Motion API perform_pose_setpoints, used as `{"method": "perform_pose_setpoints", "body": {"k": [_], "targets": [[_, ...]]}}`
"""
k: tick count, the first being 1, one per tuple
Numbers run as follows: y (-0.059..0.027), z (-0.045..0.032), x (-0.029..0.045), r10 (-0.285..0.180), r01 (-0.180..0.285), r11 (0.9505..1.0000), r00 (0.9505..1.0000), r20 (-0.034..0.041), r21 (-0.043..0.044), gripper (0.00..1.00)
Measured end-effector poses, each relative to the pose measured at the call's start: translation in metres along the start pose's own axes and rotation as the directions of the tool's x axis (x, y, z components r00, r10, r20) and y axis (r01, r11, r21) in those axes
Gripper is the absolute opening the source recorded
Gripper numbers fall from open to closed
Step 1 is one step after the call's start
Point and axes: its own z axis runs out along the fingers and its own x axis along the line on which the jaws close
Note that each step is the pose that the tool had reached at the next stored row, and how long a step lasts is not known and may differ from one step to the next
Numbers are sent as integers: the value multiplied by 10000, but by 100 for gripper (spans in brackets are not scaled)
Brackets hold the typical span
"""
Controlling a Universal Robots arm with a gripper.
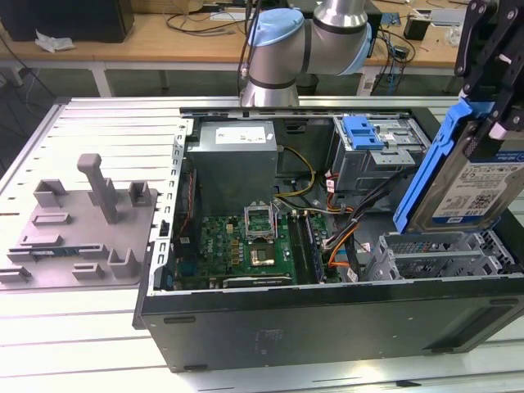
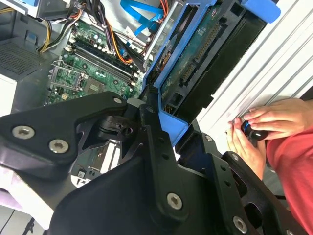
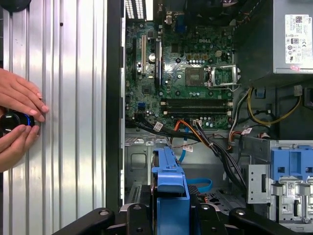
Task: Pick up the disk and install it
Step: 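Insert the disk into the insertion slot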
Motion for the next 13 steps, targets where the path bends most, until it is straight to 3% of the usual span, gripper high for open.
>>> {"method": "perform_pose_setpoints", "body": {"k": [13], "targets": [[-2, 103, -2, 0, 0, 10000, 10000, 1, 0, 36]]}}
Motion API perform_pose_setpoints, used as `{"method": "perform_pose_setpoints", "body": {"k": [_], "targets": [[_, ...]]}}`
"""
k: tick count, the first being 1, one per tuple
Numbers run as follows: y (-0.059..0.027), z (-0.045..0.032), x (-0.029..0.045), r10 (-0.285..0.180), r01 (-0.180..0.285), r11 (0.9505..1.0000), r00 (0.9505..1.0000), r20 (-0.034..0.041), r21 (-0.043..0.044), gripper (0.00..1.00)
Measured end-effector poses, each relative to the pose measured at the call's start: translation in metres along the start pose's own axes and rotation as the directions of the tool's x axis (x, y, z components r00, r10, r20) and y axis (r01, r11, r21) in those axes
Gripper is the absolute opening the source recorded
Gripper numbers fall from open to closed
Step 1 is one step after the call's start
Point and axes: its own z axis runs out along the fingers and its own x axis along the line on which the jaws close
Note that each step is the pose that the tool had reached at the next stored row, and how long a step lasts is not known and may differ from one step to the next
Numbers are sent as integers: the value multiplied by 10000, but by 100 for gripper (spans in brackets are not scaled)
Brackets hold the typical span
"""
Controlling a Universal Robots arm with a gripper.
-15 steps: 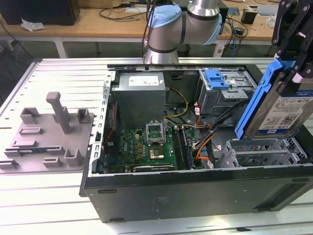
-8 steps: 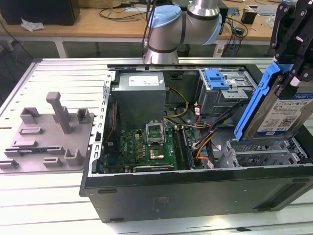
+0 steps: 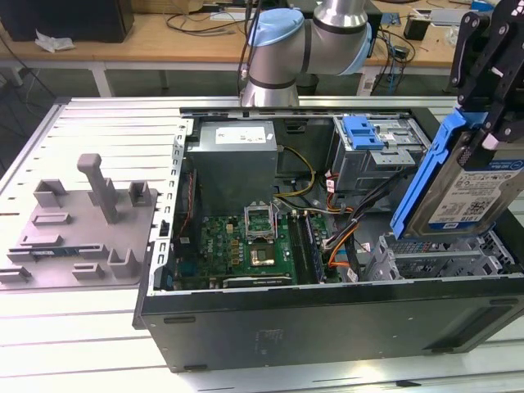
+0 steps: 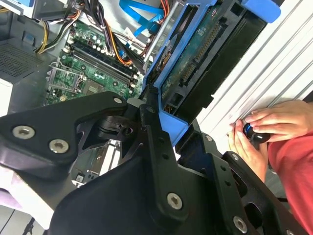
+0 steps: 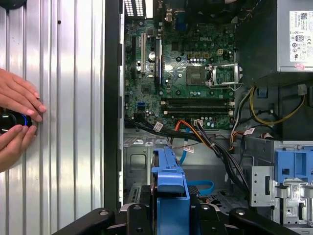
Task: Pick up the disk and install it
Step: 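Insert the disk into the insertion slot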
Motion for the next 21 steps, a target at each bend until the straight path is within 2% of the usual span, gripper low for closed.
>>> {"method": "perform_pose_setpoints", "body": {"k": [21], "targets": [[-9, 112, -4, 0, 0, 10000, 10000, -2, 0, 36]]}}
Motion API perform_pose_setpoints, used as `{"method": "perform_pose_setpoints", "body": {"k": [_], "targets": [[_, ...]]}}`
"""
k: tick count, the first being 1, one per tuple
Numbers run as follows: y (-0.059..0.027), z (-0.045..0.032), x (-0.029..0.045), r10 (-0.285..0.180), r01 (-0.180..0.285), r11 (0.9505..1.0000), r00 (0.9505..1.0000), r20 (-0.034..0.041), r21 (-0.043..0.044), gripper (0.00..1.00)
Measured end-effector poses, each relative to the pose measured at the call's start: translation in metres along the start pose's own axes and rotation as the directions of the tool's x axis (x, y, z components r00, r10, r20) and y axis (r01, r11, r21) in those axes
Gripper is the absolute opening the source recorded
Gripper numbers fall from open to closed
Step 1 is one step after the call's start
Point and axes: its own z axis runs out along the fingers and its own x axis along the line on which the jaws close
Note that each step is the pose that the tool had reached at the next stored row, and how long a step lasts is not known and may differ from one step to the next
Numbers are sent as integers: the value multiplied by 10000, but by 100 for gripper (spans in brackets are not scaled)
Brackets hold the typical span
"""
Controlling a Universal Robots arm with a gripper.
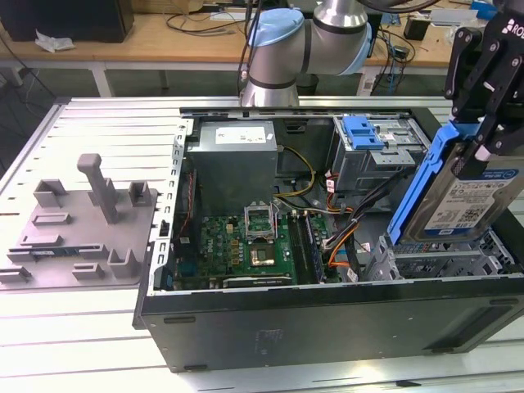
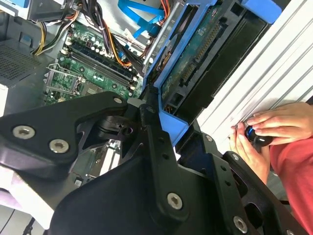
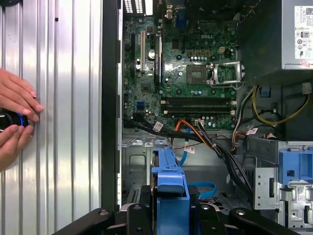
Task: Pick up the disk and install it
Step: 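Insert the disk into the insertion slot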
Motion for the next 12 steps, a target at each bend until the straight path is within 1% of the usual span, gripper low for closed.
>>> {"method": "perform_pose_setpoints", "body": {"k": [12], "targets": [[-10, 73, -1, 1, -1, 10000, 10000, 0, -1, 36]]}}
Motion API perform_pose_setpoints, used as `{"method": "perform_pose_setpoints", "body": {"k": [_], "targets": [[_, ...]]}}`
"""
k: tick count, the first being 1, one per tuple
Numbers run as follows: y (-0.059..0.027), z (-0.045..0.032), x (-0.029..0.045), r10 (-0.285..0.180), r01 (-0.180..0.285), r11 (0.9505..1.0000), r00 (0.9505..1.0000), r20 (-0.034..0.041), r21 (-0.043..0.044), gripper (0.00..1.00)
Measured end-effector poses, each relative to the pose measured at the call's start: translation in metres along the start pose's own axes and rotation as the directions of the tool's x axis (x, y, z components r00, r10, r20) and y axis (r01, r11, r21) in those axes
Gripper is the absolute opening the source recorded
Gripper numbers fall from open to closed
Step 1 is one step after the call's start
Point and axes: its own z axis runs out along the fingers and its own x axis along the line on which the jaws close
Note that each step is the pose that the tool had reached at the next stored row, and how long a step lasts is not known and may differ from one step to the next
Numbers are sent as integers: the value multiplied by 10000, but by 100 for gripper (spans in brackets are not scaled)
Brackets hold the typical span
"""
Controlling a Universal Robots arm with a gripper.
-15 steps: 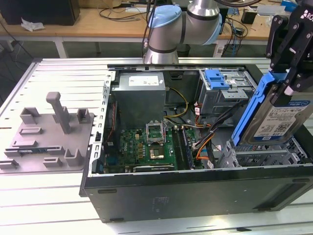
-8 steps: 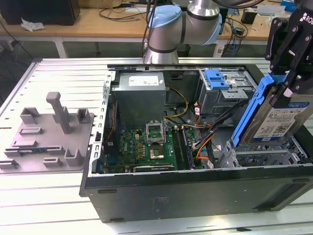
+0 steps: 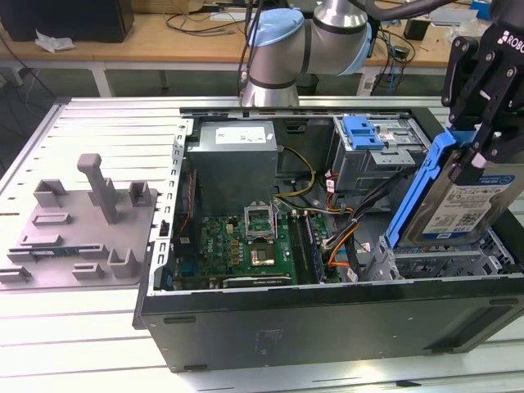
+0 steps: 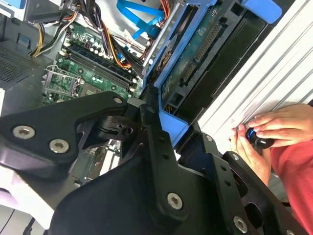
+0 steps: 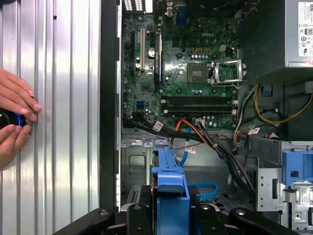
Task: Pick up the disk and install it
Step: 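Insert the disk into the insertion slot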
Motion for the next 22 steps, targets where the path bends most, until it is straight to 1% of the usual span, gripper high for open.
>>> {"method": "perform_pose_setpoints", "body": {"k": [8, 22], "targets": [[-3, 55, 0, -1, 1, 10000, 10000, 1, 0, 36], [-14, 100, -1, -1, 1, 10000, 10000, 0, 1, 36]]}}
